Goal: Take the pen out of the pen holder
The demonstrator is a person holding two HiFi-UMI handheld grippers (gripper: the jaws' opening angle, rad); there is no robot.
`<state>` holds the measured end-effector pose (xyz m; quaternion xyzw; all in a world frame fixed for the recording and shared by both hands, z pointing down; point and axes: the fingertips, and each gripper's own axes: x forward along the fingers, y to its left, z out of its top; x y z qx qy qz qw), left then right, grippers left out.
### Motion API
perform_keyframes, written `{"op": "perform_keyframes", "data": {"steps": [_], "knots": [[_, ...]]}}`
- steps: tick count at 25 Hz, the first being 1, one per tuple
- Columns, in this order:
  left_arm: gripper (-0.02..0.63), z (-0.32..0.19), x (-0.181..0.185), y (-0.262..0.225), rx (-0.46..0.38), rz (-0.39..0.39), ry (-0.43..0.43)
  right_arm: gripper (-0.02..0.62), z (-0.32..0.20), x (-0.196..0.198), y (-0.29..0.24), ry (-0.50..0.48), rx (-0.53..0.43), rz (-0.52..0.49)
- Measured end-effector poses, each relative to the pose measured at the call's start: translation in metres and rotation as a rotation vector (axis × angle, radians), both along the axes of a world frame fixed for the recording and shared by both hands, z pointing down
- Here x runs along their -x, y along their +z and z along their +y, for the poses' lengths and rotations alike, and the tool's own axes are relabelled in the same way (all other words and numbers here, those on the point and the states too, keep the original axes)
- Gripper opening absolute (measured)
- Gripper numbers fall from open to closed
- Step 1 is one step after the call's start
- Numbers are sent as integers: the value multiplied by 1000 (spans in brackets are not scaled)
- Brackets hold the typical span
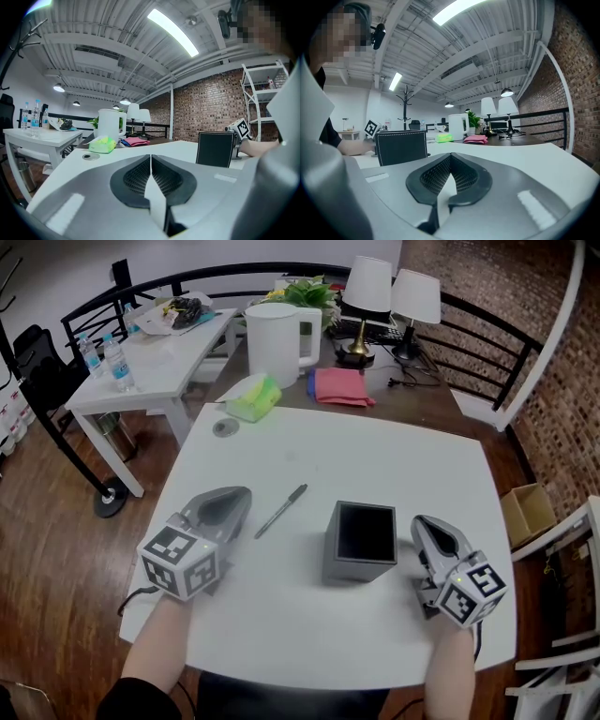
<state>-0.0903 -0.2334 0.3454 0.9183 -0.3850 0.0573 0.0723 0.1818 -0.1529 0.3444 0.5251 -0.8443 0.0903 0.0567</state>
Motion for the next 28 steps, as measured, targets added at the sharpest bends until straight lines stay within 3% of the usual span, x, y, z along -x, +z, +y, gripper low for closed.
{"op": "perform_keyframes", "data": {"steps": [28], "knots": [[9,0,0,0,2,0,-1,12,0,1,0,-5,0,2]]}}
